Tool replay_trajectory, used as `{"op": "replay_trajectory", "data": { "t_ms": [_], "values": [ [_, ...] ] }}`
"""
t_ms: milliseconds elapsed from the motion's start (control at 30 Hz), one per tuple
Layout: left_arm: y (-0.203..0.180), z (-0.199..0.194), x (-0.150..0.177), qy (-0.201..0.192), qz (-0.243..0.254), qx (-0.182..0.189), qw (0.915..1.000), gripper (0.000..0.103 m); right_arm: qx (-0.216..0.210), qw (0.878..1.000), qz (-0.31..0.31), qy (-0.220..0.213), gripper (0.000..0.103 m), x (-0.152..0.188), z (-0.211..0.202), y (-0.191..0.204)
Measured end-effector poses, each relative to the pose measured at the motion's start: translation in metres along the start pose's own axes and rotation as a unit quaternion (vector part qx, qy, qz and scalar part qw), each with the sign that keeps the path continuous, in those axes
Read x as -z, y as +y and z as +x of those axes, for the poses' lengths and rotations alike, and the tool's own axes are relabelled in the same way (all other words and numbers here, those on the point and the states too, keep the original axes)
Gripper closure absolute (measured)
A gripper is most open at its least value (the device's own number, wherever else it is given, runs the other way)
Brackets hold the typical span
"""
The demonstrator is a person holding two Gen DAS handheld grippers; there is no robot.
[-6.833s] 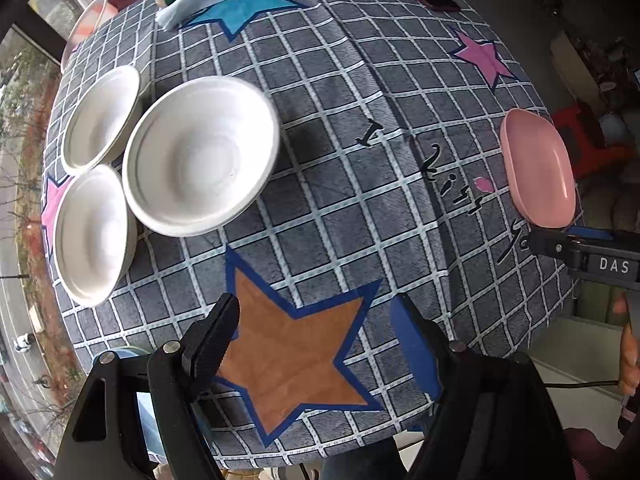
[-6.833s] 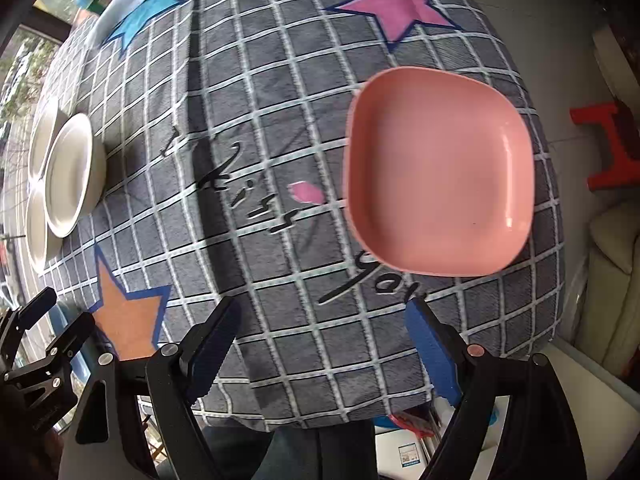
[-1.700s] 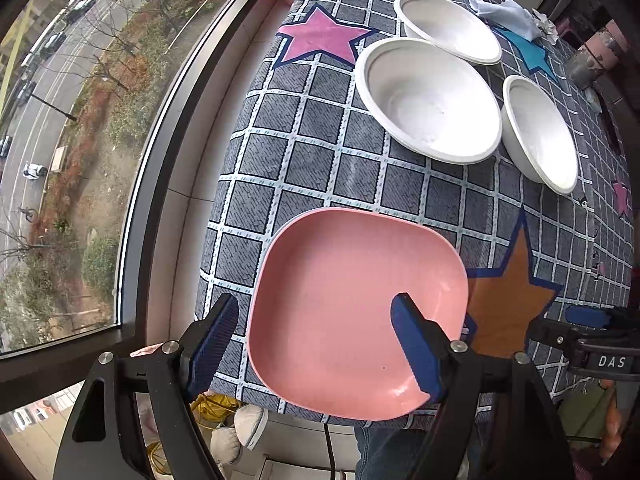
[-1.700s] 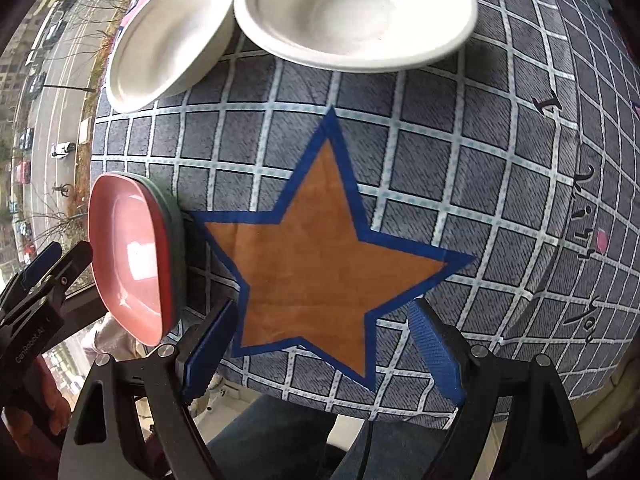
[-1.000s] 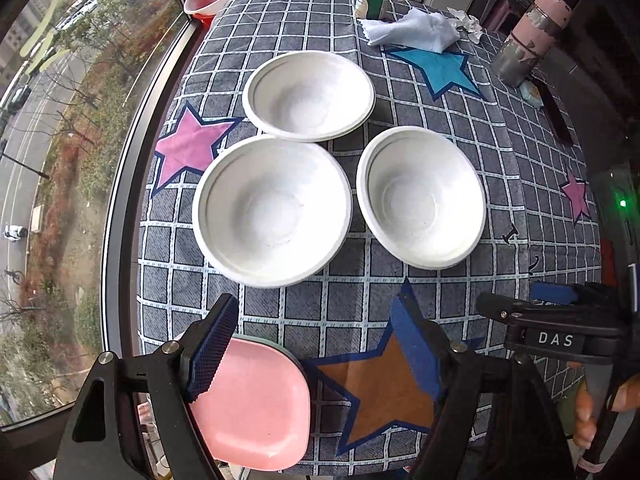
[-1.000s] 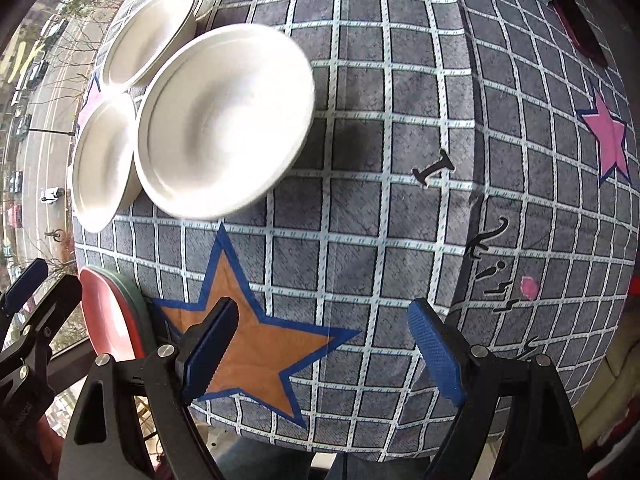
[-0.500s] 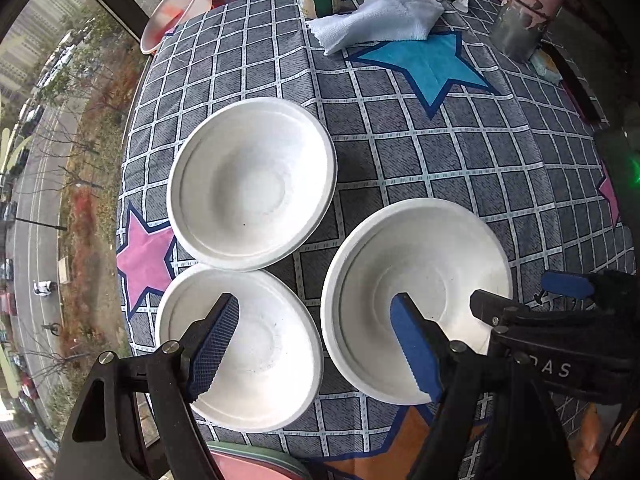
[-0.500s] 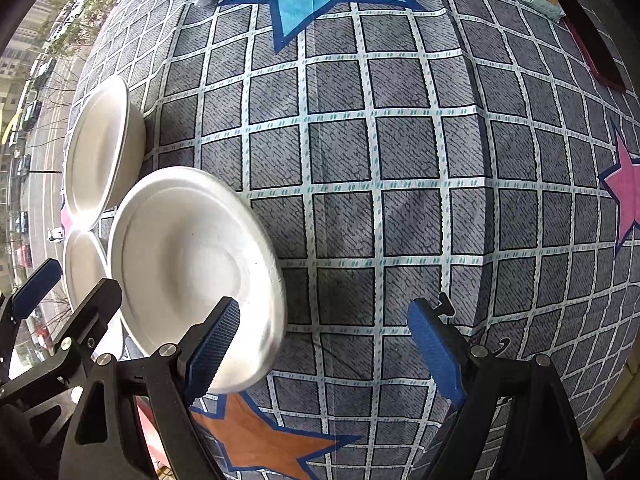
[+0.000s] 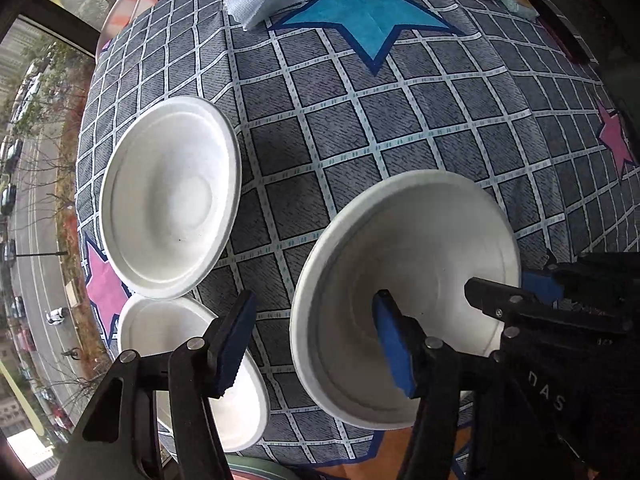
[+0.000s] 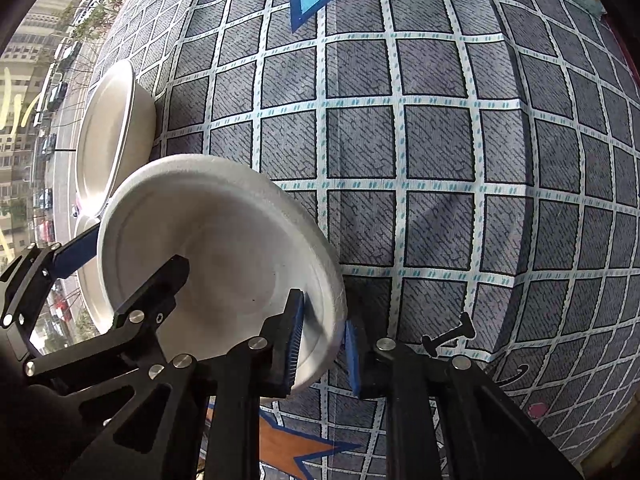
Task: Organize plates and bowls
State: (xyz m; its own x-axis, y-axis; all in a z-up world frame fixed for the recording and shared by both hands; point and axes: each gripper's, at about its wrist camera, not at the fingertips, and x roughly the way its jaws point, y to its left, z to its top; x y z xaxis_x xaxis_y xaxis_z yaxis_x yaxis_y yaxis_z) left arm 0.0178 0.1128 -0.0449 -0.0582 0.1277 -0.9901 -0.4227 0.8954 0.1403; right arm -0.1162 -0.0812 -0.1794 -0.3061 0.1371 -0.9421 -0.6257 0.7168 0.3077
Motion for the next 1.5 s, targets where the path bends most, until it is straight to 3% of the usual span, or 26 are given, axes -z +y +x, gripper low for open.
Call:
{"op": "replay_trajectory", "data": {
  "t_ms": [200, 433, 567, 800, 1067, 1200, 1400, 1500],
  "values": [
    [-0.032, 0.013, 0.014, 0.027, 0.009, 0.029, 0.9992, 0.058, -0.002, 1.0, -0.005, 0.011, 0.084, 0.031, -0.014, -0.041],
    [-0.079, 0.014, 0.052, 0.03, 0.05, 0.04, 0.9975, 0.058, 0.018, 0.999, -0.006, 0.026, 0.083, 0.098, -0.017, -0.079],
    [-0.096, 0.013, 0.084, 0.039, 0.057, 0.066, 0.9954, 0.058, 0.019, 0.999, 0.0, 0.046, 0.083, 0.142, -0.017, -0.1],
    [-0.111, 0.015, 0.125, 0.045, 0.046, 0.075, 0.9951, 0.058, 0.049, 0.996, -0.014, 0.068, 0.083, 0.213, -0.01, -0.123],
    [-0.101, 0.036, 0.165, 0.046, 0.018, 0.081, 0.9955, 0.058, 0.039, 0.997, 0.007, 0.06, 0.083, 0.225, -0.004, -0.129],
    [-0.102, 0.041, 0.19, 0.042, 0.022, 0.083, 0.9954, 0.061, 0.038, 0.997, 0.009, 0.064, 0.083, 0.214, 0.009, -0.113],
    [-0.128, 0.044, 0.209, 0.047, 0.031, 0.089, 0.9944, 0.063, 0.046, 0.996, 0.008, 0.07, 0.082, 0.231, 0.008, -0.098],
    [-0.119, 0.035, 0.224, 0.044, 0.03, 0.087, 0.9948, 0.063, 0.05, 0.996, 0.005, 0.069, 0.082, 0.238, 0.013, -0.088]
  ]
}}
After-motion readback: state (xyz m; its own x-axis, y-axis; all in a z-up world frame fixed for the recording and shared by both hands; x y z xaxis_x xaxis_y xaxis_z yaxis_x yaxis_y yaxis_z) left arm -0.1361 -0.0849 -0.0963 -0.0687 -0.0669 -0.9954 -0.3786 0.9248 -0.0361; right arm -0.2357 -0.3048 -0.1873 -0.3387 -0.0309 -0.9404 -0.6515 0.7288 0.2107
